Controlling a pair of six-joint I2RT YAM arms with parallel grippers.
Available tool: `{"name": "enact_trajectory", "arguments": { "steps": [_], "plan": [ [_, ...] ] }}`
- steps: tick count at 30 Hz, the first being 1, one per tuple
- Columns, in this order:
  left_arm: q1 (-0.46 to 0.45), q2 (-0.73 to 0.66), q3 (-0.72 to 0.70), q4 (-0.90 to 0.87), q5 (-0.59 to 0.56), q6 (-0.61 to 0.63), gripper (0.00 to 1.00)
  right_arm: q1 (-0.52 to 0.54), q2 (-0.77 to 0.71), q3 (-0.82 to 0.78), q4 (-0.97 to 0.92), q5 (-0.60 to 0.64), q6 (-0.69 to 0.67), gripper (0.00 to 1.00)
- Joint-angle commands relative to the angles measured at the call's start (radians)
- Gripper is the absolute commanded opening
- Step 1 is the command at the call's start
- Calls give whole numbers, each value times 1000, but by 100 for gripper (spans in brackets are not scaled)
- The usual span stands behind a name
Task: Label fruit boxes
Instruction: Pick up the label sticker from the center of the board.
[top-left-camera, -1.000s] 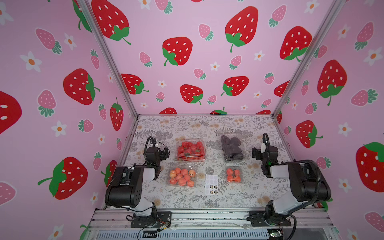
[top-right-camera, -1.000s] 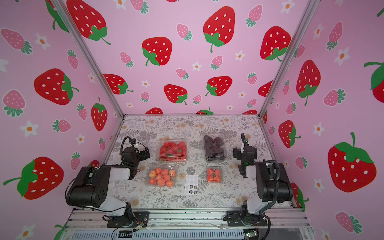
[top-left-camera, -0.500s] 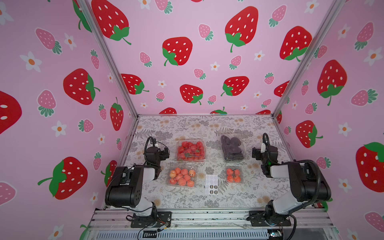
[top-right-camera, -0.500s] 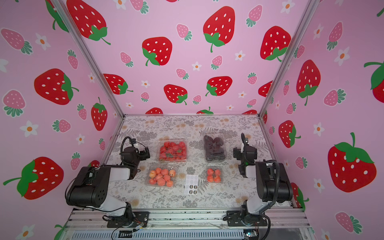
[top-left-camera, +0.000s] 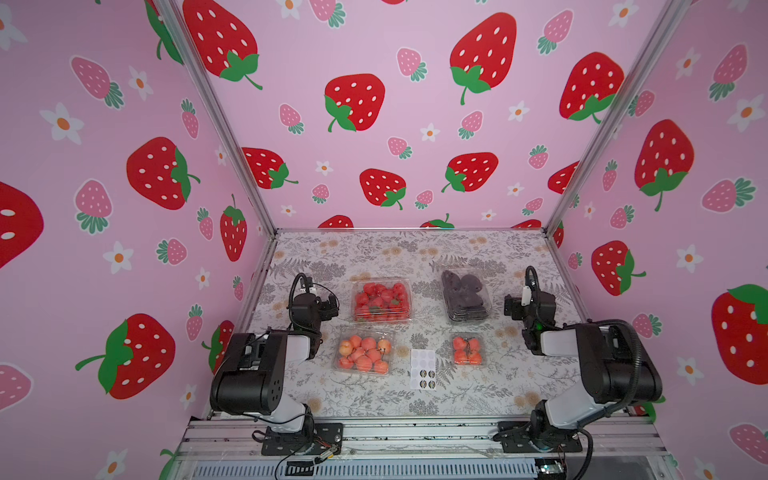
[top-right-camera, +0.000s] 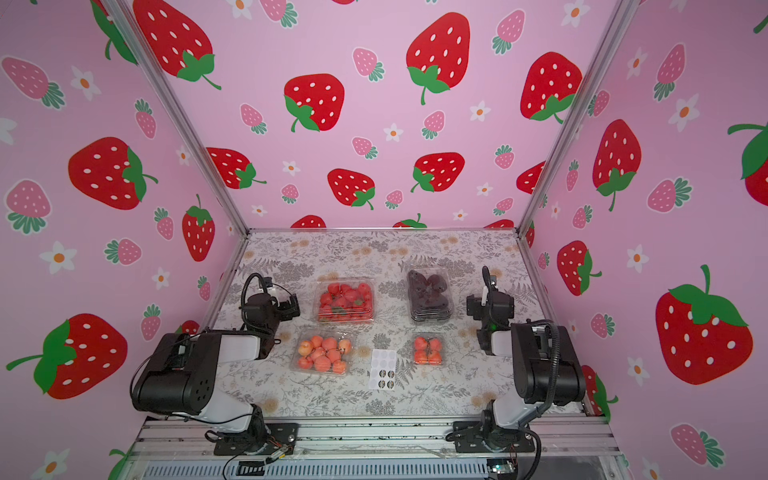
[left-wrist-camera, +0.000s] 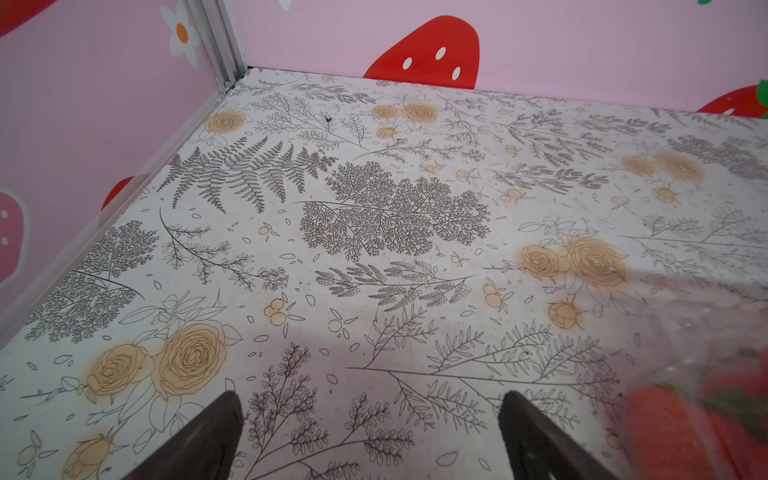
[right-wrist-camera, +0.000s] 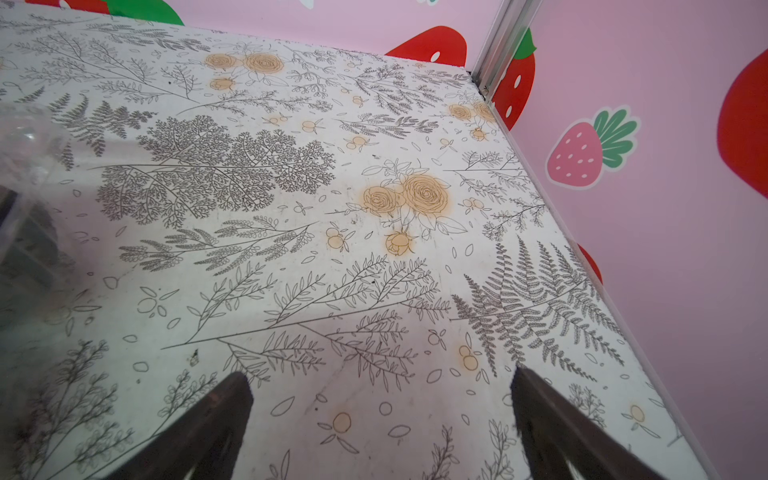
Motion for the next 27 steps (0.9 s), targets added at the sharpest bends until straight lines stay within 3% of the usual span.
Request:
{"name": "enact_trajectory", "arguments": {
  "steps": [1,3,8,12,14,16,18,20,21,23,27],
  "plan": [
    [2,-16,23,15,12,18,99,-4,-15,11,22,-12,-6,99],
    [-3,-49,30,-27,24,28,99,-2,-52,23,-25,-58,-28,99],
    [-56,-174,11,-110,-61,44,99,3,-203,164,-430,-31,7,99],
    [-107,-331,49,-284,-87,30,99,6,-312,185,-555,-211,-29,99],
    [-125,-419,86,-384,-81,-34,99,9,-396,165,-575,-292,15,99],
    [-128,-501,128,-488,-68,-209,99,8,-501,178,-657,-357,127,99],
    [-133,-564,160,-566,6,-311,99,7,-578,191,-732,-387,244,99],
    [-140,-625,185,-636,105,-389,99,5,-653,181,-828,-367,489,99],
    [-140,-648,185,-639,164,-411,99,-1,-670,166,-836,-412,530,99],
    [-140,-700,159,-601,291,-469,99,-9,-747,140,-819,-551,511,99],
    [-137,-808,42,-515,400,-620,99,-9,-814,107,-819,-569,556,99]
  ]
}}
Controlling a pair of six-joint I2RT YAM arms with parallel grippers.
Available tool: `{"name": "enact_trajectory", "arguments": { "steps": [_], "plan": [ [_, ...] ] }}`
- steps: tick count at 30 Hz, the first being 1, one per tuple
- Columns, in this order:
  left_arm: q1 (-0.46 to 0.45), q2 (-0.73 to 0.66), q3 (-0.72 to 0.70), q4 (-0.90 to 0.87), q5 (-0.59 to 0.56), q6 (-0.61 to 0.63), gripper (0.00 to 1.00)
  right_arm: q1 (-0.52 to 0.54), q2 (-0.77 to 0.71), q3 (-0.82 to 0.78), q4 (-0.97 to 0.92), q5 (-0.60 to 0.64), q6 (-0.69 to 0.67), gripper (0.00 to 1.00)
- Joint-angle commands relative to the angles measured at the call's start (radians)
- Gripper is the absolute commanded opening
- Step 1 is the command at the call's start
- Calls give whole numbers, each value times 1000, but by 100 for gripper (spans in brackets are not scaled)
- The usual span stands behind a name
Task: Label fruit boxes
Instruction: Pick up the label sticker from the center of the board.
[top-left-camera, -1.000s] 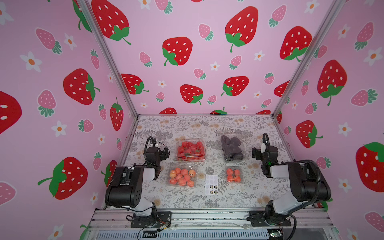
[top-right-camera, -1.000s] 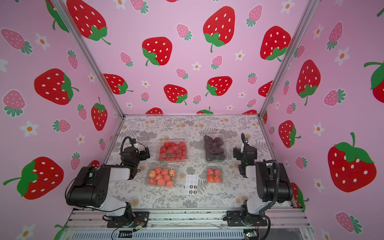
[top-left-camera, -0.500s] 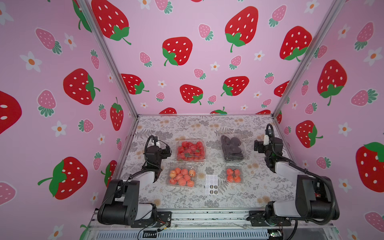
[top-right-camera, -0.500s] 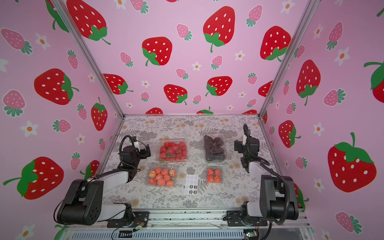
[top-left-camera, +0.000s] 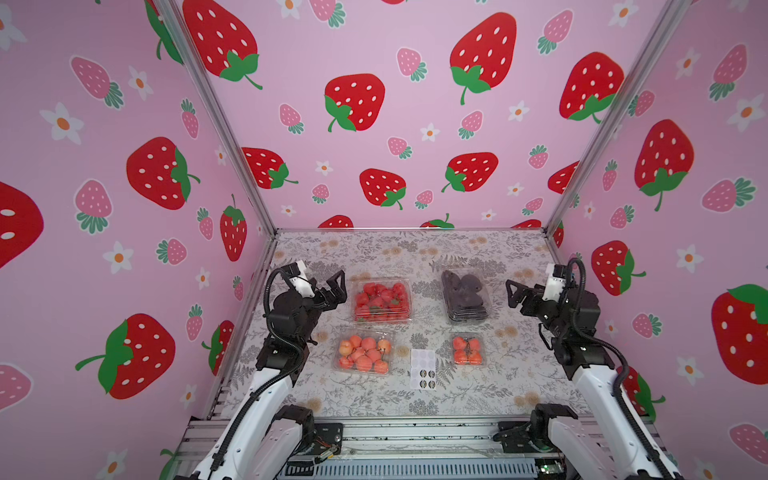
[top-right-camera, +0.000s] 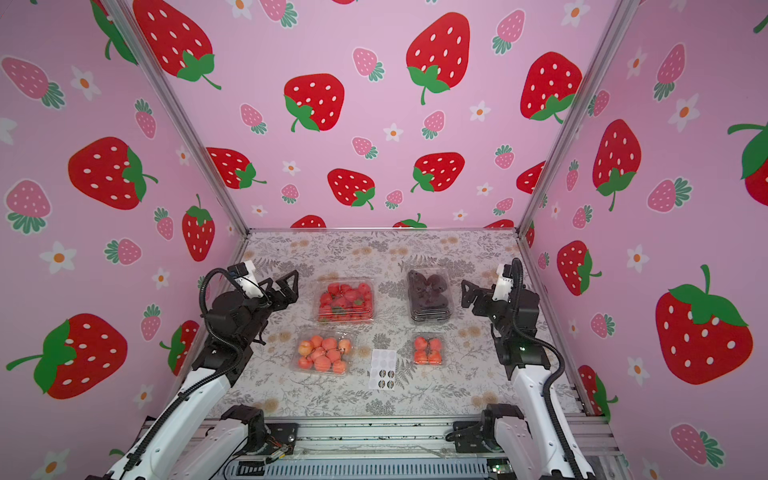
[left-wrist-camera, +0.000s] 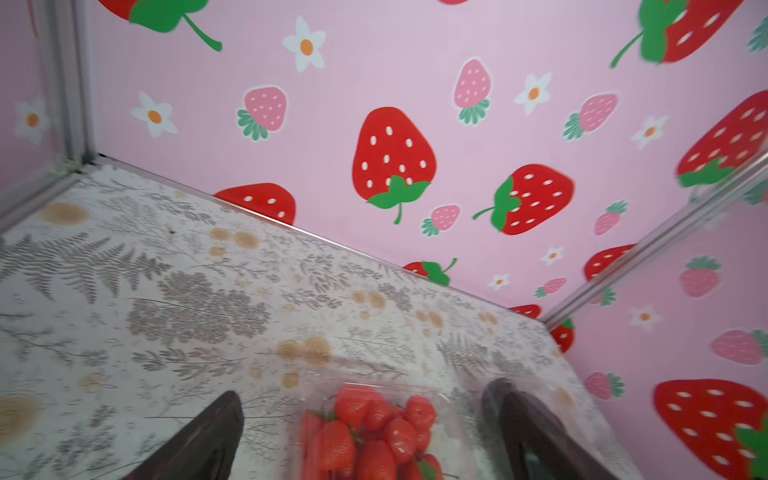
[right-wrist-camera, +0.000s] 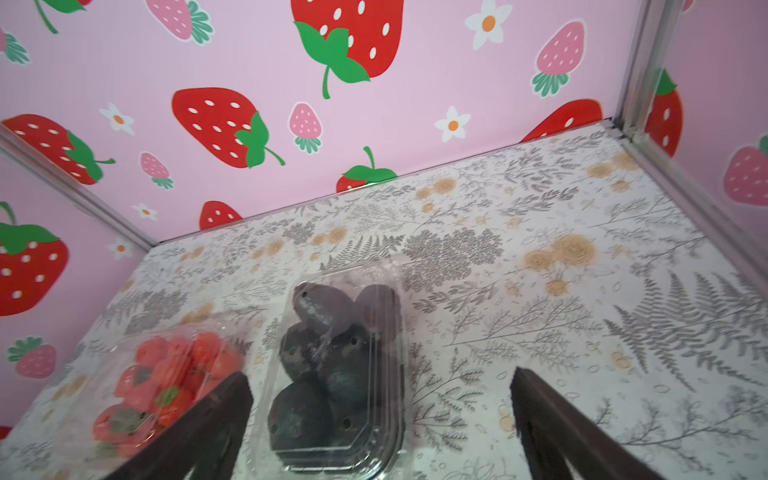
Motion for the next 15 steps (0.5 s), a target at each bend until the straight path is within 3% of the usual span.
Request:
{"name": "enact_trajectory", "arguments": {
  "steps": [1,5,7,9,12,15],
  "plan": [
    [-2,-79,-95,46,184,-172,99,-4,-21,-15,-62,-119,108,99],
    [-3,-158,-89,-83,187,-207,99,34,27,7,-122,-176,106,99],
    [-13,-173,-93,-88,255,-201,99,88,38,7,-147,-160,98,99],
    [-49,-185,-81,-134,292,-181,99,186,32,10,-182,-76,74,99],
    [-133,-205,-47,-267,238,-139,99,366,15,26,-276,136,60,99],
    [-237,-213,-34,-326,187,-107,99,524,-1,27,-327,273,78,99]
  ]
}}
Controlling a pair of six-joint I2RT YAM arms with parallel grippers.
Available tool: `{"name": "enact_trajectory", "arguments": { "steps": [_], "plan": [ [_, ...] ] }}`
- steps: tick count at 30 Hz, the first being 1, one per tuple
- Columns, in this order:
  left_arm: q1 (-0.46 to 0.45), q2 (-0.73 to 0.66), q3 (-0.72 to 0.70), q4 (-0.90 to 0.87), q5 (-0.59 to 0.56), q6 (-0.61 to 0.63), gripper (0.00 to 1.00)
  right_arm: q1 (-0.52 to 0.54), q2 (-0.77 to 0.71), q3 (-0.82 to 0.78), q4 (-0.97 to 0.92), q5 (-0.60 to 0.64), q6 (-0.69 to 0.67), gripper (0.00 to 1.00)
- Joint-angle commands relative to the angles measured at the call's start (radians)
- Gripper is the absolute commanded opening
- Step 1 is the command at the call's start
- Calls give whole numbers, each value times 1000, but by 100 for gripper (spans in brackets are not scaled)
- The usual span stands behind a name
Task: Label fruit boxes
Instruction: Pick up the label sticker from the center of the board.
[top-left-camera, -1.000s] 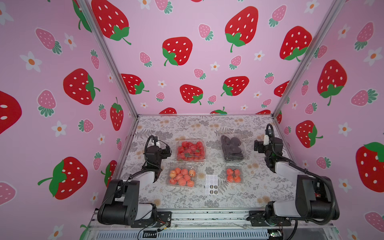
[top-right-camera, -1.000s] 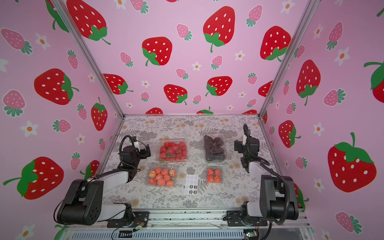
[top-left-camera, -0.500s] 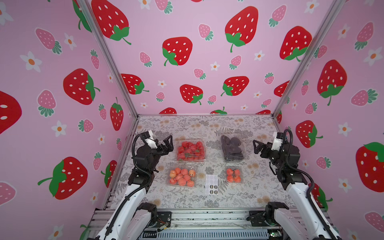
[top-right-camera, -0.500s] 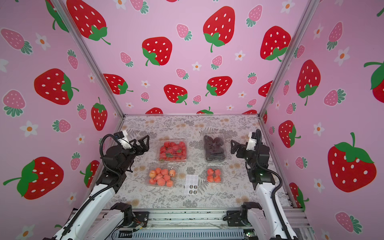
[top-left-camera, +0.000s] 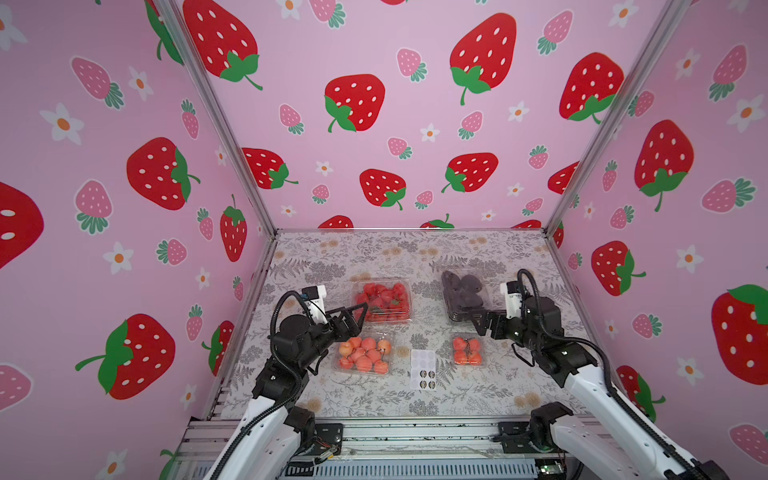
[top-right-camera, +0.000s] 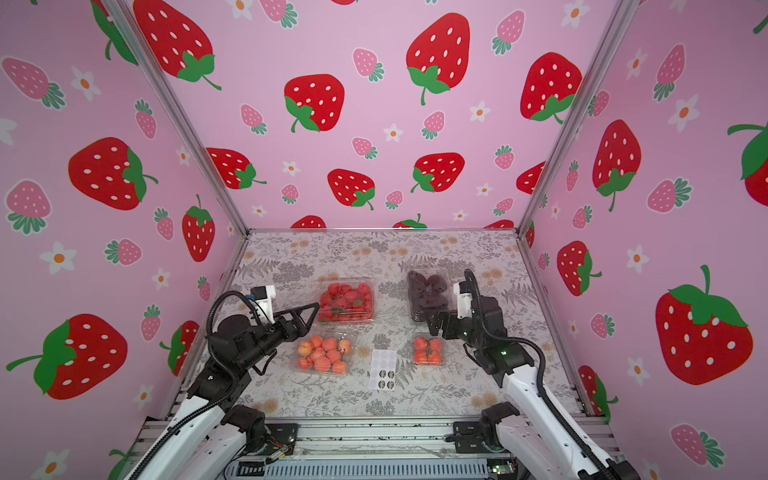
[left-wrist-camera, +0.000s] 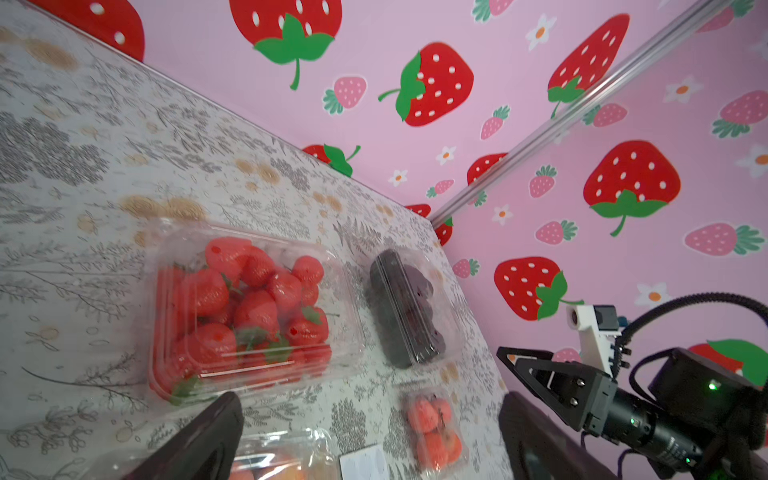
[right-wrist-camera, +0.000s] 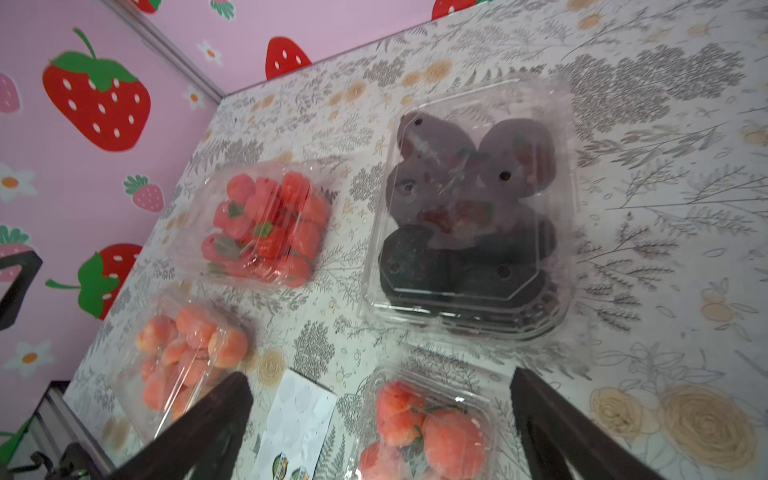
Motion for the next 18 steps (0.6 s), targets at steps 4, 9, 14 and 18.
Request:
{"name": "enact_trajectory", "arguments": {
  "steps": [4,9,14,18],
  "plan": [
    [-247,24,83,-171,-105,74,99,314,15,41,-130,344,37,99],
    [-449,116,96,-172,-229,86,99,549,127,77,-117,498,81,99],
    [-517,191,77,-104,-184,70,99,744,285,153,-100,627,119,99],
    [-516,158,74,-168,-245,78,100,785,409,151,22,578,140,99]
  ]
}}
